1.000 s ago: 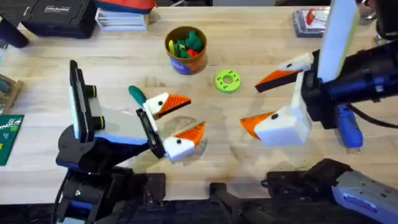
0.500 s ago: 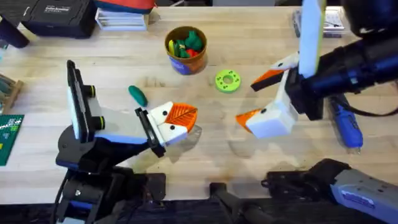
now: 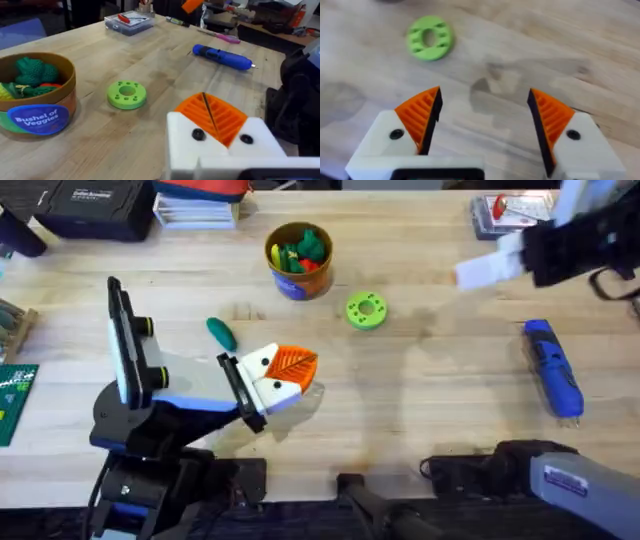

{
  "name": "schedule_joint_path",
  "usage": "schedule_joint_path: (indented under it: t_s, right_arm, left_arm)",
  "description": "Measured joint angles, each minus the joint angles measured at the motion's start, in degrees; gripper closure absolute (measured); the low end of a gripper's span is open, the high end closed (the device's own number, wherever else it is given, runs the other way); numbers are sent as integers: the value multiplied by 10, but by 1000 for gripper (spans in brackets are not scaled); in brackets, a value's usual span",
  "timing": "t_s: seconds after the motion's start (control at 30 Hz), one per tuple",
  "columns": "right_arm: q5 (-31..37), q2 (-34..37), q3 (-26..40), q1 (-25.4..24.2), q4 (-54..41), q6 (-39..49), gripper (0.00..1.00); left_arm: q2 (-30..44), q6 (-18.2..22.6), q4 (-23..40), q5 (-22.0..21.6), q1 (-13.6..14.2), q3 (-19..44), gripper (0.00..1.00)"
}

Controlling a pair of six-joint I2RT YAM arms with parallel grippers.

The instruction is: Pick up the gripper from the table and insert it into the empty holder that is missing its gripper. Then pick up a screw, insert it into the mounting hole, and use the screwdriver to tighten it. Finally, clean up the table by picking up the vegetable and placing it into the bucket.

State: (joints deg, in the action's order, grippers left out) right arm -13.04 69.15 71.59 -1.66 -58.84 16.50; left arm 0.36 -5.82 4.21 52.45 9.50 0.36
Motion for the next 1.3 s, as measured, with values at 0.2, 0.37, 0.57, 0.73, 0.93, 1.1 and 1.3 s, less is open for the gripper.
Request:
schedule_joint_path:
  t_s: [0.2,0.37,0.57,0.73,0.93,1.1,1.3]
  right_arm:
    - [18,65,0,-133,39,41,8]
    - [36,126,0,-223,48,63,8]
    - [63,187,0,-293,29,93,8]
    - [104,219,-6,-311,-18,171,8]
    - [137,241,-36,-338,-8,209,7]
    - [148,247,-78,-369,15,226,8]
    - [150,247,-95,-374,57,249,7]
  left_arm:
    - [0,0,0,0,0,0,996]
    - [0,0,0,0,0,0,996]
    - [0,0,0,0,0,0,996]
    - [0,0,0,0,0,0,996]
    - [0,0,0,0,0,0,996]
    - [0,0,0,0,0,0,996]
    - [0,0,0,0,0,0,996]
